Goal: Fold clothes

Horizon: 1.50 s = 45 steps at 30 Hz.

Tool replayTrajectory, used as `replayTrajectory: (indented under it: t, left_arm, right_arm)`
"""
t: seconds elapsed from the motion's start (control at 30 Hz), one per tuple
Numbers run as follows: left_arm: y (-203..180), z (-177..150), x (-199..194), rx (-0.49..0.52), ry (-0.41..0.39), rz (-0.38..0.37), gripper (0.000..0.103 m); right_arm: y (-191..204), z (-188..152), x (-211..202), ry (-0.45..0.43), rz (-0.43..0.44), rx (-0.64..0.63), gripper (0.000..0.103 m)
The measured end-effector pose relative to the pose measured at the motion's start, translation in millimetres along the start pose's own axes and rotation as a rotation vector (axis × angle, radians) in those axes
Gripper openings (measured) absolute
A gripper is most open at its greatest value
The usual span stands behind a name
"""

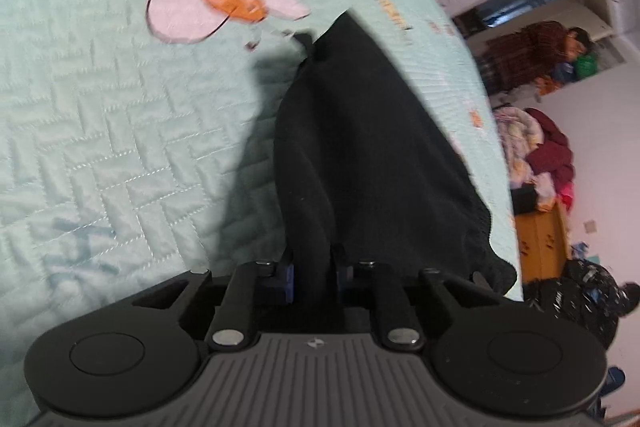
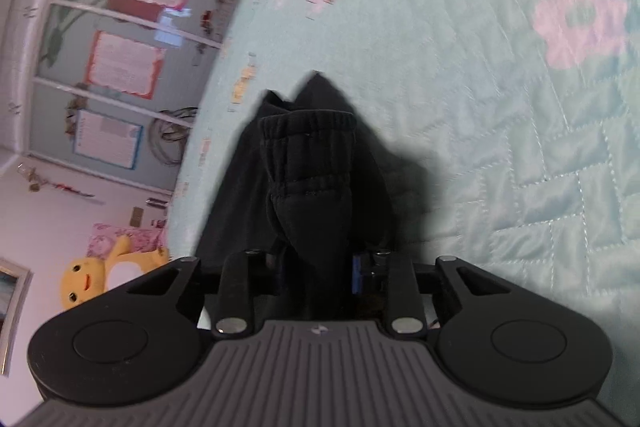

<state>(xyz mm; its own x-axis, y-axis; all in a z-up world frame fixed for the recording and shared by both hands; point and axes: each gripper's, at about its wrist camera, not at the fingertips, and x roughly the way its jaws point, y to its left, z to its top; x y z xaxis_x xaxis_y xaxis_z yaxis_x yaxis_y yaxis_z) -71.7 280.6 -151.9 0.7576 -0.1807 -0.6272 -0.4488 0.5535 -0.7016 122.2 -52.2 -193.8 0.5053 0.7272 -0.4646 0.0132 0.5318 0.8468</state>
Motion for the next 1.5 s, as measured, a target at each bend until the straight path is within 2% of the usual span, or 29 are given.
replayTrajectory:
  t: [0.13,0.2,0.3,0.37,0.43,0.47,0.5,0.6,0.7,0.73,0.77,0.83,0.93,1.1,1.23,1.27,1.3,1.4,1.47,1.5]
  left_arm:
    - [-8.3,-11.0,-30.7,0.032,0.014,-0.033,0.015]
    - [-6.8,-31.4,-54.9,0.044,0.031,-0.07,0.015]
    - [7.6,-68.6,-72.8,0.075,0.076,-0.083,0.018]
    - [24.8,-92.2,-68.0,0.081,0.115,-0.041,0.019]
    - [37.6,-107.1,-64.0,0.081,0.122,0.056,0.018]
    - [42.6,-112.4,-64.9,0.078,0.119,0.082,0.018]
    - [44.8,-113.5,-71.9,0.066,0.105,0.061,0.018]
    - [37.1,-107.7,-97.9,0.098,0.031,0.022,0.022]
    - [15.2,-96.8,-114.7,0.185,-0.054,0.034,0.033]
    - [6.8,-93.3,-113.5,0.203,-0.066,0.027,0.035]
    - [-2.2,-89.5,-111.1,0.219,-0.073,0.019,0.035]
    - [-19.6,-83.7,-94.6,0.257,-0.073,0.02,0.035]
    - [-43.5,-77.0,-64.9,0.323,-0.077,0.04,0.035]
    - [-80.6,-65.3,-13.8,0.429,-0.079,0.081,0.035]
    - [-71.4,-50.5,33.2,0.44,-0.049,0.169,0.035]
    - [-65.9,-46.3,42.5,0.432,-0.045,0.181,0.035]
    - [-60.1,-42.6,48.5,0.418,-0.049,0.183,0.033]
    - [-46.5,-34.4,60.3,0.386,-0.069,0.17,0.034]
    - [-47.9,-33.6,58.6,0.394,-0.078,0.16,0.034]
    - [-51.1,-35.2,54.4,0.405,-0.079,0.163,0.034]
  right_arm:
    - [30.6,-10.4,-54.5,-0.007,0.03,-0.099,0.028]
    - [33.2,-19.9,-88.1,0.001,0.04,-0.121,0.028]
    - [18.4,-40.8,-136.9,0.019,0.048,-0.134,0.028]
    - [-9.0,-53.4,-148.6,0.05,-0.007,-0.107,0.03]
    - [-40.2,-64.7,-155.4,0.083,-0.081,-0.063,0.035]
    - [-57.0,-68.7,-156.8,0.095,-0.129,-0.024,0.039]
    - [-64.3,-70.2,-162.7,0.085,-0.146,-0.011,0.04]
    - [-62.9,-68.3,-191.8,0.004,-0.123,-0.042,0.042]
    - [-24.1,-64.0,-225.1,-0.18,-0.205,-0.268,0.042]
    - [-9.8,-62.5,-233.3,-0.229,-0.204,-0.333,0.042]
    - [0.6,-60.0,-236.2,-0.245,-0.167,-0.366,0.043]
    - [14.9,-55.6,-230.7,-0.241,-0.092,-0.402,0.051]
    - [33.0,-55.6,-200.4,-0.209,-0.05,-0.447,0.052]
    - [27.1,-47.6,-131.0,-0.12,-0.058,-0.408,0.052]
    - [9.9,-36.1,-78.6,-0.065,-0.085,-0.348,0.051]
    - [5.7,-35.6,-67.8,-0.057,-0.096,-0.336,0.047]
    - [2.6,-33.8,-59.4,-0.053,-0.1,-0.327,0.036]
    - [-5.0,-20.9,-35.7,-0.048,-0.1,-0.312,0.012]
    - [-9.5,-15.8,-29.6,-0.041,-0.093,-0.287,0.002]
    - [-11.6,-13.8,-28.0,-0.037,-0.088,-0.272,0.0]
